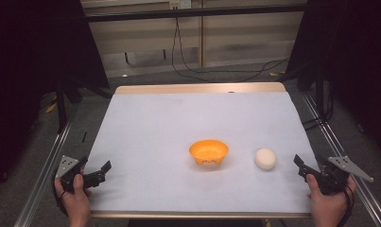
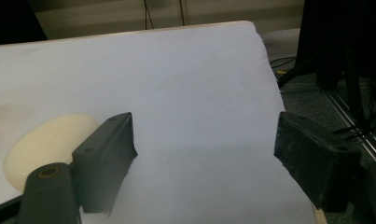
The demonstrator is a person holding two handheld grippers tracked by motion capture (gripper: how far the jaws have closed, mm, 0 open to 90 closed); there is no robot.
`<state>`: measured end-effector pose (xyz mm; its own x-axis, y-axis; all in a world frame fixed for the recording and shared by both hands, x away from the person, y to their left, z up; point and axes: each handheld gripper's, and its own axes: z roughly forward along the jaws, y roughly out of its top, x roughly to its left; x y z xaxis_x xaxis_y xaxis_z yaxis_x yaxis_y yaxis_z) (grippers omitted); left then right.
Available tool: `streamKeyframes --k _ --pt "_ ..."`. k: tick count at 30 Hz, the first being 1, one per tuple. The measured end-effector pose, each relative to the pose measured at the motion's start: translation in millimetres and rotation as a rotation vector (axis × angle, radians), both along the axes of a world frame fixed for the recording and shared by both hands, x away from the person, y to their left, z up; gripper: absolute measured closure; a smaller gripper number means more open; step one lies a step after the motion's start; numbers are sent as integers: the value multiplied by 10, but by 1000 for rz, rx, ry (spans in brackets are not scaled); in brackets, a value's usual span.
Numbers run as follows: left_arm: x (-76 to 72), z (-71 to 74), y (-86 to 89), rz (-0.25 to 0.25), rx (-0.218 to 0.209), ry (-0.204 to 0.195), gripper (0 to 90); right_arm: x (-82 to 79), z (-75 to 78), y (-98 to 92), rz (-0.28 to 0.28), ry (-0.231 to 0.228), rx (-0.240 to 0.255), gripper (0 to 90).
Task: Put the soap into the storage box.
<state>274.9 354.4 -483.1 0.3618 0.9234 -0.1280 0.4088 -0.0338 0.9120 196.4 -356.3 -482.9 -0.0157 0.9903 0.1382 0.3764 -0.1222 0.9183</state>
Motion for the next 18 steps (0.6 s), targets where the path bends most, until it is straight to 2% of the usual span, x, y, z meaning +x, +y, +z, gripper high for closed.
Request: streamKeyframes --k 3,7,8,9,11,12,14,18 --pt "5 0 12 0 -8 3 4 29 9 -9 51 -3 -1 271" --pt "3 0 15 4 -9 2 4 47 30 -21 51 -1 -7 285" --pt "-1 -1 9 6 -11 -1 4 59 67 -43 56 44 -10 308" --pt "-2 -1 7 4 -8 -3 4 62 90 -56 71 98 9 357" --pt "-3 1 3 1 9 -5 4 68 120 -80 124 146 67 370" --pt "-5 1 -1 0 10 -5 4 67 132 -74 142 162 85 346" --pt "-4 0 -9 0 15 -6 4 73 144 -53 185 195 87 242" --pt "-4 0 -11 -2 16 -5 4 99 173 -11 229 278 58 134"
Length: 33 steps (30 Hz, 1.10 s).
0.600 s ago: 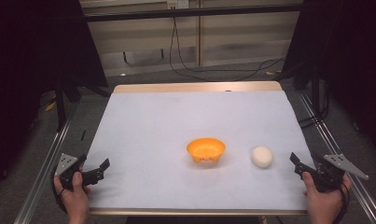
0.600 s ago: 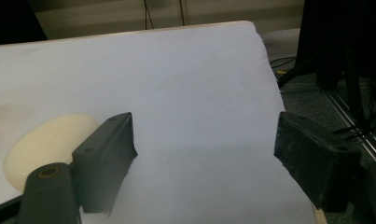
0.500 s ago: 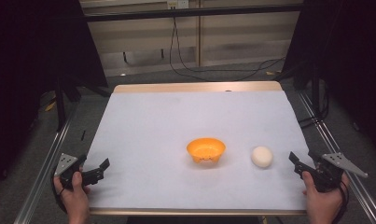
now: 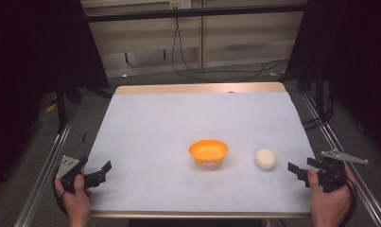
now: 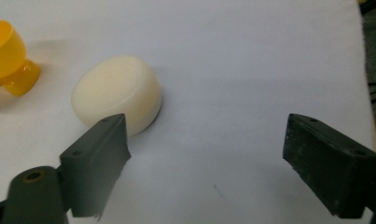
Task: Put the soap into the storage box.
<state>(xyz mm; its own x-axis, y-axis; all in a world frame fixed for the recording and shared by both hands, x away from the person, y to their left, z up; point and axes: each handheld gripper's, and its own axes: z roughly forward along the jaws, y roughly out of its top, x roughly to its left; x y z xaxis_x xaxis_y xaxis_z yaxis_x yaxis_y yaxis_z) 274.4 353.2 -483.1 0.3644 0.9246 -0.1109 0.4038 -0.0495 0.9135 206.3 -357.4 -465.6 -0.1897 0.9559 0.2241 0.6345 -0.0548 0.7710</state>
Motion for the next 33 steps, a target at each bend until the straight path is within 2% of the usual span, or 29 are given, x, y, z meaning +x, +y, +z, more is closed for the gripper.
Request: streamKeyframes --k 1,4,7,9,12,13,14,15,16,18,28,33 --pt "0 0 0 0 0 0 4 20 6 13 13 30 -1 96" --pt "0 -1 -4 -3 3 3 3 69 24 72 48 87 -25 61" --pt "1 -1 -9 -4 0 3 4 121 31 155 72 133 -101 46" --pt "0 1 -10 -3 11 6 4 169 23 207 86 182 -154 50" --pt "1 2 -17 -5 23 0 4 242 7 266 98 268 -205 54" --pt "4 0 -25 -9 21 4 4 242 7 266 98 268 -205 54" --pt "4 2 -26 -7 29 7 4 270 2 286 116 292 -218 62" --pt "7 2 -27 -8 32 9 3 289 7 304 142 311 -192 73" --pt "7 2 -27 -8 32 9 3 289 7 304 142 311 -192 73" --pt "9 2 -28 -6 32 11 3 328 29 348 158 342 -194 51" --pt "10 0 -34 -11 27 11 3 508 111 493 204 374 -231 35" --pt "11 1 -35 -12 31 11 3 564 106 541 219 382 -230 46"
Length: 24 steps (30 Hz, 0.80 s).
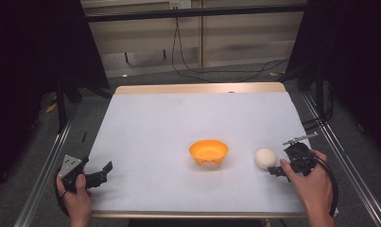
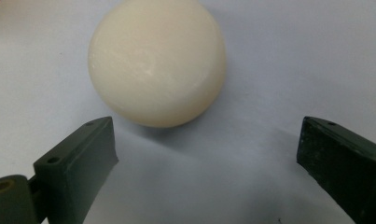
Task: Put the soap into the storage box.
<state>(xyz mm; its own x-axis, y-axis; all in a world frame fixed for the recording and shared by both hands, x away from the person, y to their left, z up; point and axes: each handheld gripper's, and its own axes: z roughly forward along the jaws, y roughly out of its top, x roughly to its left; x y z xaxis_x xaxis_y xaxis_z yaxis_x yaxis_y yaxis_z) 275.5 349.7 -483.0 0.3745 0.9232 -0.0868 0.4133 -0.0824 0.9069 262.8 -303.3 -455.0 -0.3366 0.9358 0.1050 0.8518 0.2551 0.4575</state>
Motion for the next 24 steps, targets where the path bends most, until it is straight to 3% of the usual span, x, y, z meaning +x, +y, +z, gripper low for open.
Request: streamKeyframes --k 24 --pt "4 0 -14 -4 10 7 3 279 147 234 68 13 16 67"
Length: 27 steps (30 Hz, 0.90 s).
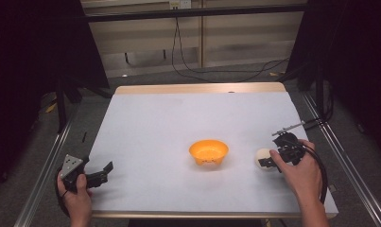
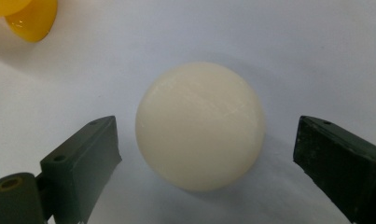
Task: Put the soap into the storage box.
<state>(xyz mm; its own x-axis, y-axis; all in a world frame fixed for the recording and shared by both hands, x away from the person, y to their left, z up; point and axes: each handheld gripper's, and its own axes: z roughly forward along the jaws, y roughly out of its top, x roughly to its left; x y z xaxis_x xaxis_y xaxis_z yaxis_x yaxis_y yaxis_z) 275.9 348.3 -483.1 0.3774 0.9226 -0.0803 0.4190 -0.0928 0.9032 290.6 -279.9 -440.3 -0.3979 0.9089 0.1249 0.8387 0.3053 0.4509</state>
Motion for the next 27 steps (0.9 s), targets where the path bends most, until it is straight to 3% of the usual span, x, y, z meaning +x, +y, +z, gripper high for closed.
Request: streamKeyframes --k 10,17,27 --pt "2 0 4 -1 0 1 3 87 -34 95 5 29 -32 133" --pt "4 1 4 -2 6 1 3 131 -75 139 -27 67 -38 173" --pt "3 1 2 -1 7 0 3 149 -95 133 -18 78 -43 232"
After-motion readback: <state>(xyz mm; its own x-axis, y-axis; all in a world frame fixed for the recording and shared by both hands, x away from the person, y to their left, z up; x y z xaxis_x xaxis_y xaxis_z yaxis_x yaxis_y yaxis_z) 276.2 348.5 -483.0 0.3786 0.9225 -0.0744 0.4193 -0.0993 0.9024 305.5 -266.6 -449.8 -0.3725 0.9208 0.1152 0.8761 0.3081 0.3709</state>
